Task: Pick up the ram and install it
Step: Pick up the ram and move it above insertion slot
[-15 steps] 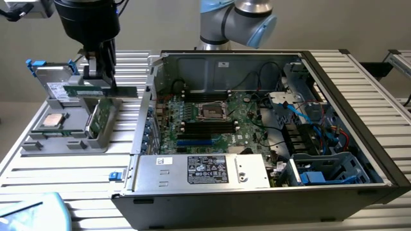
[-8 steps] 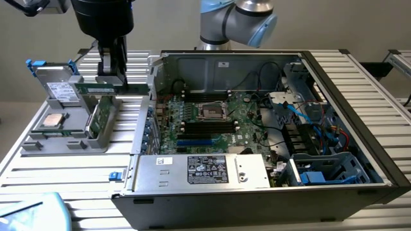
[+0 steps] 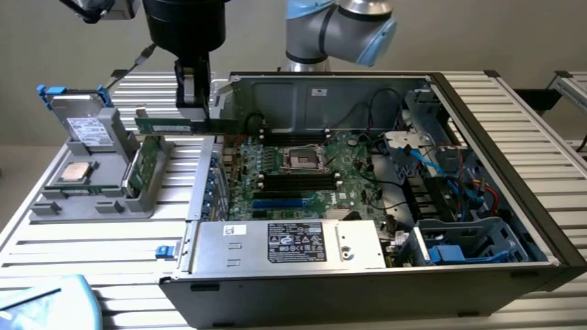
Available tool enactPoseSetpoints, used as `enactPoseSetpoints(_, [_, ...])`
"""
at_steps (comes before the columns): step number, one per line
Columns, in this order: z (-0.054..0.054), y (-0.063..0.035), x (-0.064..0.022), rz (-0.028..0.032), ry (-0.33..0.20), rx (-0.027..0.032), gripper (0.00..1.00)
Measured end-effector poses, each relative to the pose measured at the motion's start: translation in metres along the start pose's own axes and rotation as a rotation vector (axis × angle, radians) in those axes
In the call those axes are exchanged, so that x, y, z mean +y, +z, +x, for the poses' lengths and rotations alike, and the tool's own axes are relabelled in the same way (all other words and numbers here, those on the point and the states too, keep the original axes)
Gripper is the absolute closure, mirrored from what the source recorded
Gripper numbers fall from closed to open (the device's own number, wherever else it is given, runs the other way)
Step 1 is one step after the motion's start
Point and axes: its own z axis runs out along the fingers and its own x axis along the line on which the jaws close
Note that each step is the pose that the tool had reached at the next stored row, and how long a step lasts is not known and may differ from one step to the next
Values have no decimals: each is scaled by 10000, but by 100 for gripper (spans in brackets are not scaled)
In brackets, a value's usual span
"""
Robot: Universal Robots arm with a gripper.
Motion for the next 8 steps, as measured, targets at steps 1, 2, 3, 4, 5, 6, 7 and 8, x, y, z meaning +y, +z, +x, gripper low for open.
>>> enactPoseSetpoints(1, [5, -5, -49, 0, 0, 0, 86])
enactPoseSetpoints(2, [8, -9, -90, 0, 0, 0, 86])
enactPoseSetpoints(3, [12, -14, -136, 0, 0, 0, 86])
enactPoseSetpoints(4, [17, -18, -185, 0, 0, 0, 86])
enactPoseSetpoints(5, [21, -23, -229, 0, -1, 0, 86])
enactPoseSetpoints(6, [24, -27, -271, 0, 0, 0, 86])
enactPoseSetpoints(7, [28, -32, -316, -1, 0, 1, 86])
enactPoseSetpoints(8, [33, -36, -362, 0, 0, 0, 86])
